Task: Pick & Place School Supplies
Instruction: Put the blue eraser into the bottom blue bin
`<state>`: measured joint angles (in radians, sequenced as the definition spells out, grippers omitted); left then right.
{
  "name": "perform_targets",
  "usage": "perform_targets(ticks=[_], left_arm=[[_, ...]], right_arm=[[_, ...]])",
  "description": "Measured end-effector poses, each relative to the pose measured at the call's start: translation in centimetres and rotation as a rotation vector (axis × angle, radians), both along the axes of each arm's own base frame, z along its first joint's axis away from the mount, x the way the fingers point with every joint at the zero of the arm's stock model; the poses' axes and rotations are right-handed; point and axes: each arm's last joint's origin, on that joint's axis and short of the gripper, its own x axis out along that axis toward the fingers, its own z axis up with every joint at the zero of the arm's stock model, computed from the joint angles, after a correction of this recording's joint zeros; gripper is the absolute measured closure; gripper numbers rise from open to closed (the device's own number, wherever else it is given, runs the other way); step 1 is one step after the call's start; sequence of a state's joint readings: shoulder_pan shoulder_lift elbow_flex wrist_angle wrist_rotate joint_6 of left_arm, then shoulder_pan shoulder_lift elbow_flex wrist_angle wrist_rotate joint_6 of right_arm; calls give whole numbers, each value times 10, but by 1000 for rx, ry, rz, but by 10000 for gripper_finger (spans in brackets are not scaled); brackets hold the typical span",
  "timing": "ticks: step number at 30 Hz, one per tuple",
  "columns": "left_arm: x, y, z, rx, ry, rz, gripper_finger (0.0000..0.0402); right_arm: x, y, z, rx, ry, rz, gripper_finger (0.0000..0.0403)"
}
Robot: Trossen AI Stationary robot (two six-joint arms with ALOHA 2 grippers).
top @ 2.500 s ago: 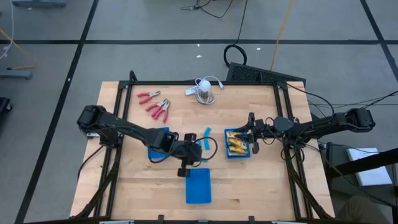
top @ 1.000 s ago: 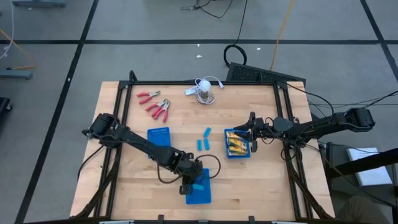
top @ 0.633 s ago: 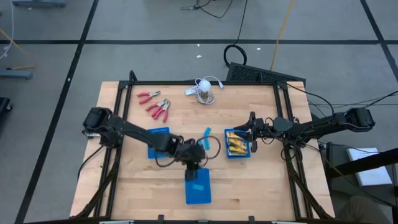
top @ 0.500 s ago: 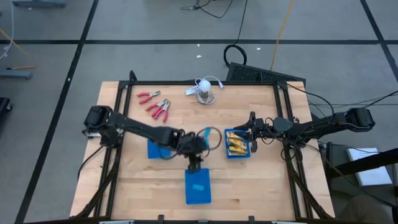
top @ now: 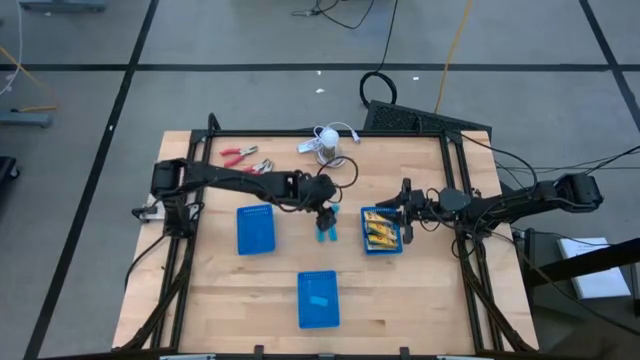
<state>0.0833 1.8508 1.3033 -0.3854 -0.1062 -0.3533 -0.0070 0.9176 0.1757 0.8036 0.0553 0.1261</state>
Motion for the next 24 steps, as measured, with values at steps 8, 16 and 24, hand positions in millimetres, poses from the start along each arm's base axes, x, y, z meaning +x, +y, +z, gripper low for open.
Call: perform_targets(ticks=[8,16,24], left_arm=[[10,9,-25,-10,19,46,110],[17,4,-50,23,66,48,116],[21,2,-74,4,108,66,121]], right_arm=[[0,-1,1,-7,-6,-8,310],[0,-1,1,-8,-16,-12,310],[0,-1,2,-8,-25,-12,310]])
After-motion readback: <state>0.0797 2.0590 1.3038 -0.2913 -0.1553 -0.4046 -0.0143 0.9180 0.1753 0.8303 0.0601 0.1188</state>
